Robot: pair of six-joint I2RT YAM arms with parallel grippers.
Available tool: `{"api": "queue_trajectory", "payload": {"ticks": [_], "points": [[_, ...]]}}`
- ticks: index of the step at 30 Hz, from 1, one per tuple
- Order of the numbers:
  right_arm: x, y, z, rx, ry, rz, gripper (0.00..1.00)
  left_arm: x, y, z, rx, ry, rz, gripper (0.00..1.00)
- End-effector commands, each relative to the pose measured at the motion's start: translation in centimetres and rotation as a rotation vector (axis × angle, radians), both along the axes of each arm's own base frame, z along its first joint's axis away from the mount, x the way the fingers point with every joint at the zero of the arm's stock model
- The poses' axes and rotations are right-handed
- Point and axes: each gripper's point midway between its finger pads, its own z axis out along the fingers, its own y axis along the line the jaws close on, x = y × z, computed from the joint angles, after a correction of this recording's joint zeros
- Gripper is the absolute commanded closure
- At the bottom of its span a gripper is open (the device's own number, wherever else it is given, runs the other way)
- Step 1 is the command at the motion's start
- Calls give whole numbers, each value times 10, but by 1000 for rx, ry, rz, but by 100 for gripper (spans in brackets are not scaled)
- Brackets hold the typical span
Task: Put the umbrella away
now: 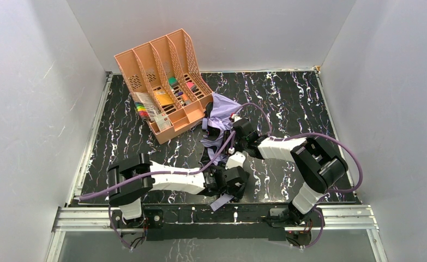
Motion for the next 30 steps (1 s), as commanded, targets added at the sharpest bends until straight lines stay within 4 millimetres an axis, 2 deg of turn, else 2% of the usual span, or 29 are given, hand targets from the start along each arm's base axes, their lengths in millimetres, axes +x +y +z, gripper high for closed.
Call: {"api": "queue_trajectory", "payload": {"ticks": [1, 5, 13, 15, 17, 19, 20, 22, 23, 25, 27, 30], "points": [[5, -5, -2, -26, -8, -8, 62, -4, 5, -7, 72, 13, -47, 26], [6, -6, -2, -30, -10, -11, 61, -15, 10, -20, 139, 30, -91, 35], [7, -10, -1, -36, -12, -17, 61, -41, 21, -26, 207, 75, -176, 60], [8, -11, 0, -37, -12, -18, 60, -48, 22, -27, 207, 89, -192, 69], [8, -12, 0, -37, -14, -20, 60, -52, 23, -28, 203, 105, -197, 84], [8, -12, 2, -36, -18, -17, 58, -53, 26, -25, 196, 107, -192, 95], [8, -11, 4, -33, -25, -12, 57, -52, 26, -22, 189, 102, -187, 99], [9, -10, 11, -24, -47, 3, 55, -48, 27, -11, 170, 80, -165, 100], [10, -5, 26, 9, -91, 38, 50, -46, 25, 12, 112, 64, -146, 100], [8, 2, 45, 50, -134, 94, 46, -48, 24, 30, 50, 66, -136, 100], [6, 7, 66, 91, -168, 136, 36, -48, 26, 50, -9, 58, -127, 100], [6, 9, 97, 131, -233, 150, 31, -45, 32, 81, -98, 28, -108, 100]]}}
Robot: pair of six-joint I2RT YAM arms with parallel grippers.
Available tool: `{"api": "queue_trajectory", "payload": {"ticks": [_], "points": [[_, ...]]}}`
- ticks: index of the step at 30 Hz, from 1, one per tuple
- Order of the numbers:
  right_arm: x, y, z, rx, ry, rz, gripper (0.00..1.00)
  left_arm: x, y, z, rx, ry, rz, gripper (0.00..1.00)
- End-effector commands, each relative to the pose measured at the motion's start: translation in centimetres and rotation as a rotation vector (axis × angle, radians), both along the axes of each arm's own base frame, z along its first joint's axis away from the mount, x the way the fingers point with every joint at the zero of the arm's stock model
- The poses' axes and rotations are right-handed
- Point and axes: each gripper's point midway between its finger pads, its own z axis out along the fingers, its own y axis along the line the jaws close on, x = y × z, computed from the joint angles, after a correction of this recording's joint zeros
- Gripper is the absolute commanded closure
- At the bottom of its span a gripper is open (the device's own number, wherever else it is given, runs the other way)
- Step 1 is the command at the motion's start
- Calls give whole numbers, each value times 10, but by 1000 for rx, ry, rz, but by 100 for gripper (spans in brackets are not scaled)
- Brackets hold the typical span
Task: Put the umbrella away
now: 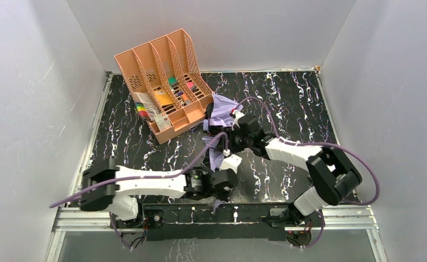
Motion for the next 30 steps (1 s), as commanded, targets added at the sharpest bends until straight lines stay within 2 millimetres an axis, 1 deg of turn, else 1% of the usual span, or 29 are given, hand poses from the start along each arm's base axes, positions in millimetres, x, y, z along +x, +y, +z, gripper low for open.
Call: {"api": "queue_trajectory", "payload": {"ticks": [1, 3, 4, 7, 8, 11, 14, 16, 19, 23, 27, 28, 30], "points": [[13, 8, 70, 100, -178, 49, 30, -5, 10, 58, -159, -8, 20, 100], [14, 6, 88, 114, -217, 46, 30, -5, 16, 76, -221, -20, 28, 100], [14, 6, 97, 122, -233, 46, 30, -6, 20, 83, -246, -20, 31, 100], [13, 5, 113, 134, -260, 53, 30, -12, 31, 89, -286, -1, 20, 100], [12, 5, 116, 136, -264, 56, 30, -15, 35, 89, -290, 10, 13, 100], [10, 8, 122, 150, -269, 77, 32, -25, 46, 76, -284, 55, 7, 100], [9, 11, 121, 153, -258, 99, 36, -32, 56, 62, -264, 86, 2, 100], [7, 14, 119, 161, -249, 116, 39, -35, 63, 58, -251, 96, 0, 100], [5, 18, 108, 157, -213, 133, 44, -37, 72, 50, -233, 104, 6, 100], [2, 25, 91, 161, -152, 166, 46, -42, 79, 36, -197, 126, 0, 100], [-2, 31, 75, 161, -97, 202, 46, -49, 82, 17, -139, 160, -11, 100], [-4, 33, 66, 157, -72, 215, 47, -52, 83, 12, -126, 169, -13, 100], [-4, 31, 36, 107, -16, 193, 48, -55, 84, 9, -130, 178, -22, 100]]}}
